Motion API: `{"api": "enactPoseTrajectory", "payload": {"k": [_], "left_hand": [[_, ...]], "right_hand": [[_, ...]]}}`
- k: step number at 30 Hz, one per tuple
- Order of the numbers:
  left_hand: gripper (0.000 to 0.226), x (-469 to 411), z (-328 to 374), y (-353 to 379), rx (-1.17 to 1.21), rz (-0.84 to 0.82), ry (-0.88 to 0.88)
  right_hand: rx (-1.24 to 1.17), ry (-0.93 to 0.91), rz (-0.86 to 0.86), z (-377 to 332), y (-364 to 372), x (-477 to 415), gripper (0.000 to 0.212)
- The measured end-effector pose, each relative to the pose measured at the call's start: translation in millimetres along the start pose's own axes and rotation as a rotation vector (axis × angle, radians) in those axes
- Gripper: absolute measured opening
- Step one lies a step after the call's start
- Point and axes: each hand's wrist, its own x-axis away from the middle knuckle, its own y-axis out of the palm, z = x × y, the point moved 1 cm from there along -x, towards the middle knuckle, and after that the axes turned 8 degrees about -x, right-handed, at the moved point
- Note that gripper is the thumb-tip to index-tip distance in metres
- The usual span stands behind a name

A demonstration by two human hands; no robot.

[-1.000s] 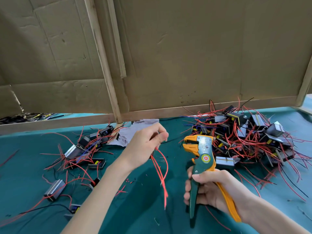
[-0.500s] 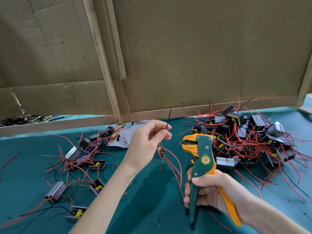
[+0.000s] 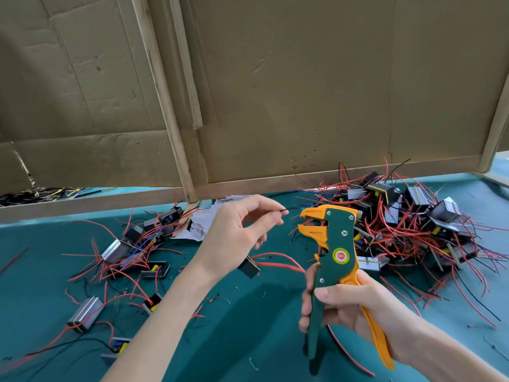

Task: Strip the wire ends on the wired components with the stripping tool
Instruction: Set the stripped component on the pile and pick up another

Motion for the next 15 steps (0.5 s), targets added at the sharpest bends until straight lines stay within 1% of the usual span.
{"api": "enactPoseTrajectory", "payload": {"k": [3,7,15], "left_hand": [[0.010,0.3,-1.2,2.0,-0.070,-0.015,-0.011],[0.010,1.4,-0.1,4.9,-0.027,-0.054,-0.021],[0.012,1.4,-1.4,5.9,0.005,-0.103,-0.033]], "right_hand": [[0.010,-0.023,-0.033,-1.0,-0.6,0.4,0.024],[0.032,-0.039,-0.053,-0.6,-1.6,1.2,0.020],[0.041,-0.041,-0.054,-0.8,-3.1,1.8,0.021]]}}
